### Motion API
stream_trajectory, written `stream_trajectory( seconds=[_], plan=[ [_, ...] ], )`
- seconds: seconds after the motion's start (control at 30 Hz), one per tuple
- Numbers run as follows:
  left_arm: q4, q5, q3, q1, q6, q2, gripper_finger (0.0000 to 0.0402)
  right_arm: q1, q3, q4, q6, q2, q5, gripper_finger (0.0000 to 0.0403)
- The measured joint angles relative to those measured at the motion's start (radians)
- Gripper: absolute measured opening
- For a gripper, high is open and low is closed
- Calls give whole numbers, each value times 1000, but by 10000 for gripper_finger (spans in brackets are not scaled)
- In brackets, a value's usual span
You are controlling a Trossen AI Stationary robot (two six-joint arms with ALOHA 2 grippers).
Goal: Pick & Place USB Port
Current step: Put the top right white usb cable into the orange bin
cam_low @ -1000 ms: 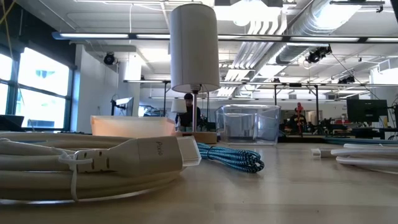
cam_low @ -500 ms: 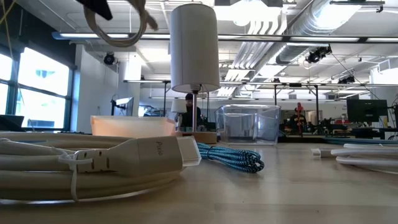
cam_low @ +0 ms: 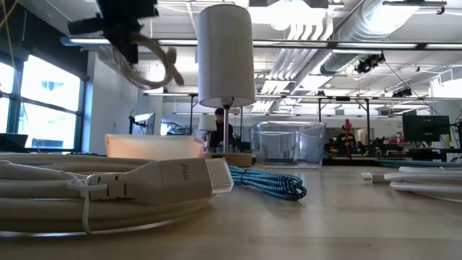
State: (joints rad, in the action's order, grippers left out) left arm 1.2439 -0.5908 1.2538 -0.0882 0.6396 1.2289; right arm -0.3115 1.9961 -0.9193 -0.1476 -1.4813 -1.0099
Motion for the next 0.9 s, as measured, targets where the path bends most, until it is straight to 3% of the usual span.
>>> stream_trajectory(
  seconds=[0.1,0.37,0.67,0.9],
  plan=[
    [-23,93,-5,-75,93,33,3,0,0,-38,-9,18,50,145],
    [-68,155,-7,-184,243,59,3,59,0,-63,-58,77,119,145],
    [-116,238,-7,-262,282,66,3,136,0,-119,-59,150,293,145],
    [-139,245,-8,-294,334,78,3,207,0,-161,-55,195,444,144]
  ],
)
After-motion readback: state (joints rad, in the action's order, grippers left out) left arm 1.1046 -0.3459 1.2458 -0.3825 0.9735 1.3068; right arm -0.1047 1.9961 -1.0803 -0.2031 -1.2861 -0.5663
